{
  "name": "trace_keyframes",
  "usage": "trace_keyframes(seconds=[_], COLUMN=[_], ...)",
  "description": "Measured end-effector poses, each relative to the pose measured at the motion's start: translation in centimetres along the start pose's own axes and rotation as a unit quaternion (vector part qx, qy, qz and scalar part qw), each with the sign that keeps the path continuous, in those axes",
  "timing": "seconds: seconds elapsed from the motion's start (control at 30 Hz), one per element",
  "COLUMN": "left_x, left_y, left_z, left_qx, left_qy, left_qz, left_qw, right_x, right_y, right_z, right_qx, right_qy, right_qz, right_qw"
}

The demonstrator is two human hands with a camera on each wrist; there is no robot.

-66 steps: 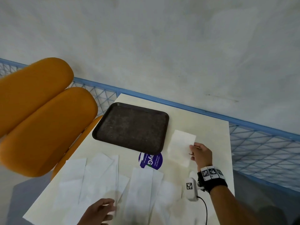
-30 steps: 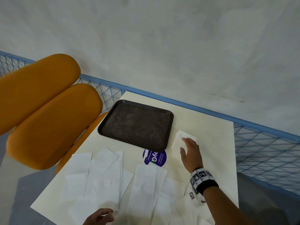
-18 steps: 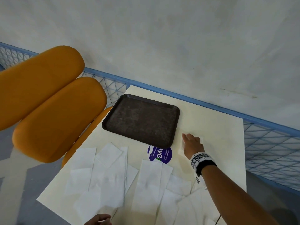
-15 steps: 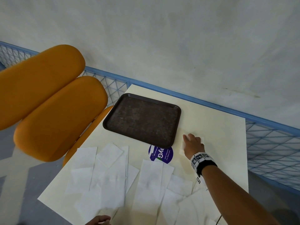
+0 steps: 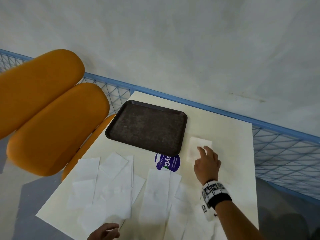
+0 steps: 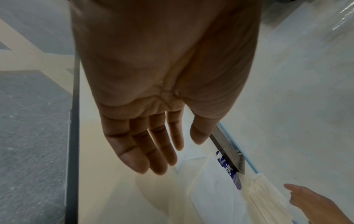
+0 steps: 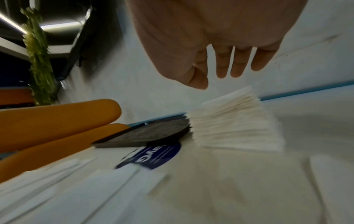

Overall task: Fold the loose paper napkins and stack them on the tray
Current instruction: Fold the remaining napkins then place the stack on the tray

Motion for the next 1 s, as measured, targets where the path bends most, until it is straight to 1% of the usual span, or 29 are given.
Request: trace_keyframes(seconds=[0.03, 0.07, 0.1, 0.13, 0.17, 0.23, 0.3, 0.47, 0.63, 0.7, 0.8, 0.9, 1.0], left_x=[-0.6, 0.1, 0.5, 1.0, 1.4, 1.2, 1.4, 2.0, 2.3, 2.5, 2.6, 2.6, 2.8], left_y=[0.4, 1.3, 1.5, 1.6, 1.9, 2.1, 2.5, 2.5, 1.5, 0.7, -0.6, -1.5, -2.0], left_z=[0.7, 2.1, 2.2, 2.5, 1.8, 0.8, 0.3, 0.1, -0.5, -0.7, -1.1, -1.4, -1.7], left_qx=[-0.024, -0.044, -0.067, -0.096, -0.104, -0.117, -0.119, -0.138, -0.130, -0.134, -0.130, -0.131, -0.127], left_qy=[-0.049, -0.069, -0.077, -0.100, -0.118, -0.126, -0.126, -0.092, -0.098, -0.097, -0.091, -0.087, -0.087], left_qz=[0.012, 0.004, 0.041, 0.030, 0.043, 0.057, 0.052, 0.058, 0.068, 0.074, 0.075, 0.084, 0.090], left_qw=[0.998, 0.997, 0.994, 0.990, 0.987, 0.983, 0.983, 0.984, 0.984, 0.983, 0.984, 0.984, 0.984], right_x=[-2.1, -4.3, -6.3, -8.1, -9.6, -11.6, -12.5, -11.6, -10.5, -10.6, -11.1, -11.6, -11.4], right_y=[0.3, 0.8, 1.4, 2.1, 2.8, 4.0, 5.0, 6.6, 7.3, 7.3, 7.6, 8.0, 8.3], right_z=[0.0, 0.1, 0.2, 0.5, 0.8, 1.8, 3.2, 6.6, 8.9, 9.3, 10.0, 10.6, 11.0], right_qx=[0.031, 0.068, 0.108, 0.145, 0.178, 0.215, 0.230, 0.194, 0.081, 0.057, 0.056, 0.042, 0.065], right_qy=[0.005, 0.009, 0.017, 0.033, 0.057, 0.107, 0.139, 0.195, 0.176, 0.162, 0.157, 0.155, 0.182], right_qz=[-0.008, 0.000, 0.022, 0.057, 0.095, 0.156, 0.184, 0.209, 0.223, 0.218, 0.206, 0.210, 0.217], right_qw=[0.999, 0.998, 0.994, 0.987, 0.978, 0.958, 0.945, 0.938, 0.955, 0.961, 0.964, 0.964, 0.957])
Point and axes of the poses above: each hand's wrist, its own x-axis towards the middle knuckle, its own y-axis out of the palm, z = x × y, the point moved 1 cm from there along x, towards the middle knuckle, and after that the axes turned 1 degree about z, right-handed, at the moved point
